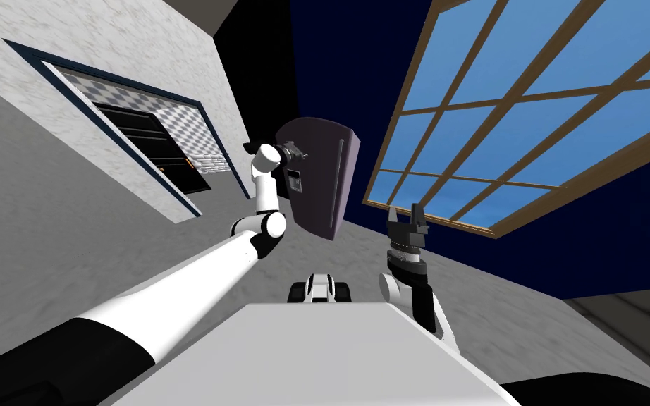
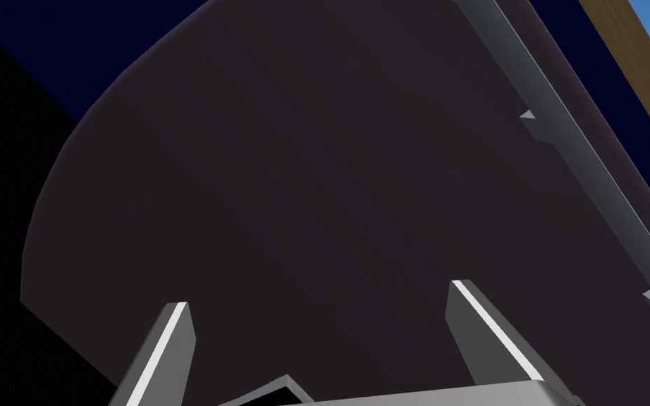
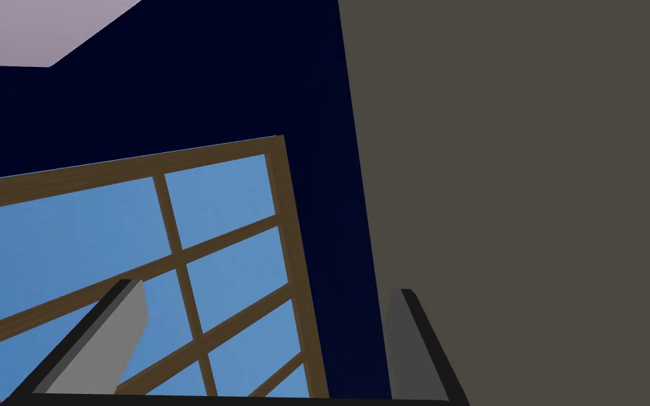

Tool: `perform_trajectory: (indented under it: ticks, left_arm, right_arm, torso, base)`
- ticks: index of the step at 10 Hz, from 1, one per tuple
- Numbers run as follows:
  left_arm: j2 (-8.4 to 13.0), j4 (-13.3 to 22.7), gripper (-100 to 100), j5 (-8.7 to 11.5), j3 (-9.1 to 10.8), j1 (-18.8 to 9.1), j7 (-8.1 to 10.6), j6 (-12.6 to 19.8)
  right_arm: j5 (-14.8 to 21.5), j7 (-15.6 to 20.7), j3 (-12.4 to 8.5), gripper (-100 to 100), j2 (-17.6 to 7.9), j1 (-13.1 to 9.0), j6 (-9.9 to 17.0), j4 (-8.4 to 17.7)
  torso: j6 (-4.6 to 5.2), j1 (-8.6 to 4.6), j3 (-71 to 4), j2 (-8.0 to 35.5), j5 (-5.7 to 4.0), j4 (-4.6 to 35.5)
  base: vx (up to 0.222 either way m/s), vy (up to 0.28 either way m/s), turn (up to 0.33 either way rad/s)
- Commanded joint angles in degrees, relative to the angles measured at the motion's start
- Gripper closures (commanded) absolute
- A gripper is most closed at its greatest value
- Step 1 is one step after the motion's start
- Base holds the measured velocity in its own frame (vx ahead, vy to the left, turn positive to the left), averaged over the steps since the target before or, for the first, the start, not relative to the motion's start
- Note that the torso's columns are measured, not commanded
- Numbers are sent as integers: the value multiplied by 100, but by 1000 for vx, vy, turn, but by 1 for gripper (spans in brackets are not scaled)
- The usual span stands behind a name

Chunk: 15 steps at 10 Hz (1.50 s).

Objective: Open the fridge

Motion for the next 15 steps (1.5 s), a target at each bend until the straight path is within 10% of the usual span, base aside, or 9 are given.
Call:
perform_trajectory:
  ticks: [1, 13, 14, 15]
  left_arm:
    - [-89, 105, -100, -45, -52, 119, 40, -69]
    - [-254, 721, -100, -179, -234, 581, 137, -421]
    - [-212, 709, 100, -196, -181, 541, 186, -371]
    - [-261, 734, 100, -192, -215, 601, 158, -362]
  right_arm:
    - [0, 0, 0, 0, 0, 0, 0, 0]
    - [0, 0, -1, 0, -1, -2, 1, 1]
    - [0, 0, -1, 0, -1, -2, 1, 1]
    - [0, 0, -1, 0, -1, -1, 1, 1]
  torso:
    - [-2, 19, 14, 22, 7, 7]
    - [46, -1, -26, -26, -7, -16]
    - [31, 9, -20, -21, -1, -15]
    - [20, 18, -44, -59, 1, 0]
  base:
    - [122, -162, -61]
    - [118, -129, -41]
    - [78, 1, 17]
    - [21, -2, 16]
